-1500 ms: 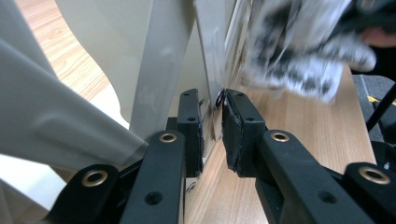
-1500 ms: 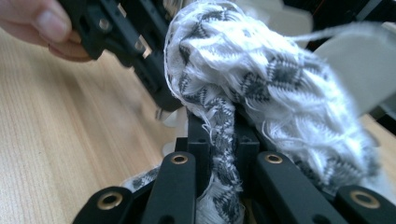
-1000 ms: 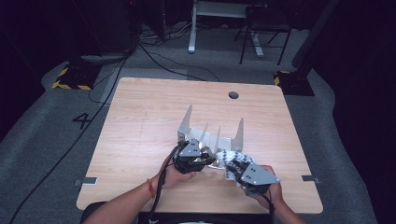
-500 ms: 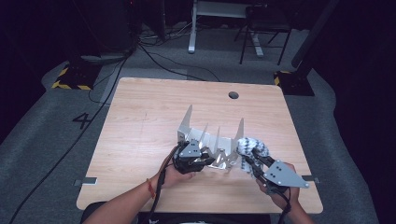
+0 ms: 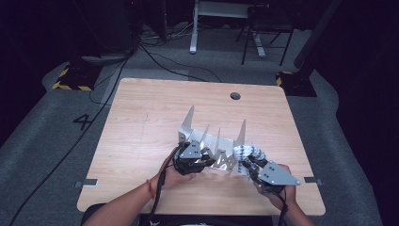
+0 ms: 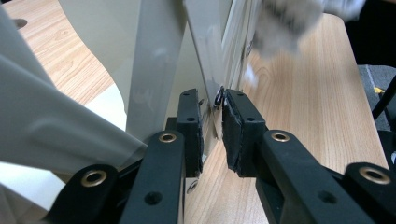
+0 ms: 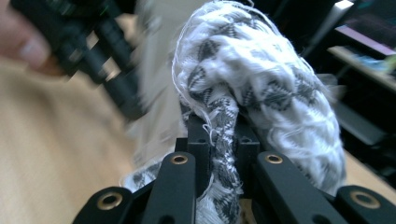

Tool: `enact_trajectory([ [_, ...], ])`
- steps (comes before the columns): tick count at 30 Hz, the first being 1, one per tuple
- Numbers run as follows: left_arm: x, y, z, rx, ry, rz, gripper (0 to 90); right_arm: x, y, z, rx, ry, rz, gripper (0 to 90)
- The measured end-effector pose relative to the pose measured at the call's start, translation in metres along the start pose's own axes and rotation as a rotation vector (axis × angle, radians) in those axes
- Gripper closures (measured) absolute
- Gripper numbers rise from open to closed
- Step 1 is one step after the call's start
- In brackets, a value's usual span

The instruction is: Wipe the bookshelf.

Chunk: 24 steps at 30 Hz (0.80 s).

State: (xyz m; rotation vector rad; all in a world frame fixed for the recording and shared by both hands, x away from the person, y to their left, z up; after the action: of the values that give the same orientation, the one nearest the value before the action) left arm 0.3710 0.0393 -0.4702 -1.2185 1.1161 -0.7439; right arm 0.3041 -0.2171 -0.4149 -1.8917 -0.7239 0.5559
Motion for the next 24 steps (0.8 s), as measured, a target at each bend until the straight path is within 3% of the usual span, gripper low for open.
enact_trajectory([
  [3, 0.000, 0.000, 0.000, -0.002, 0.003, 0.001, 77.2, -0.003, -0.001, -0.004, 0.005, 0.010, 0.017, 82.3],
  [4, 0.000, 0.000, 0.000, -0.005, 0.006, 0.001, 77.3, -0.002, 0.002, -0.004, 0.012, -0.014, 0.039, 82.2],
  [6, 0.000, 0.000, 0.000, -0.002, 0.007, 0.000, 77.5, 0.004, 0.013, 0.002, 0.022, -0.087, 0.149, 82.3],
  [9, -0.001, 0.000, 0.000, -0.005, 0.011, 0.000, 77.6, 0.011, 0.042, 0.014, 0.041, -0.129, 0.238, 82.2],
  [12, 0.000, 0.000, 0.000, -0.007, 0.010, 0.000, 77.6, 0.024, 0.058, 0.028, 0.031, -0.191, 0.298, 82.2],
  [16, 0.000, 0.000, 0.000, -0.010, 0.010, 0.000, 77.6, 0.036, 0.072, 0.041, 0.019, -0.229, 0.343, 82.2],
  [18, 0.000, 0.000, -0.001, -0.015, 0.009, -0.002, 77.5, 0.037, 0.072, 0.042, 0.007, -0.224, 0.340, 82.3],
  [20, -0.001, 0.000, -0.001, -0.024, 0.007, -0.004, 77.4, 0.034, 0.065, 0.039, 0.023, -0.200, 0.297, 82.4],
  [24, 0.000, 0.001, -0.003, -0.051, 0.007, -0.020, 77.1, 0.020, 0.032, 0.028, 0.019, -0.109, 0.153, 82.6],
])
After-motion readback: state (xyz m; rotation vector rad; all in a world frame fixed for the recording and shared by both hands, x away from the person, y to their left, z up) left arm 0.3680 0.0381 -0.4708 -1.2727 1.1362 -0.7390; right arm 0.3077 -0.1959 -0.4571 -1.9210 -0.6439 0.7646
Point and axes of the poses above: each handheld gripper's, and its own axes: x roughly forward along the jaws, y roughly out of its underside, z roughly to its left, the point moved 2 cm from there along x, roughly forward along the jaws, and after that the axes turned 15 degrees about -z, right-handed, at the moved point
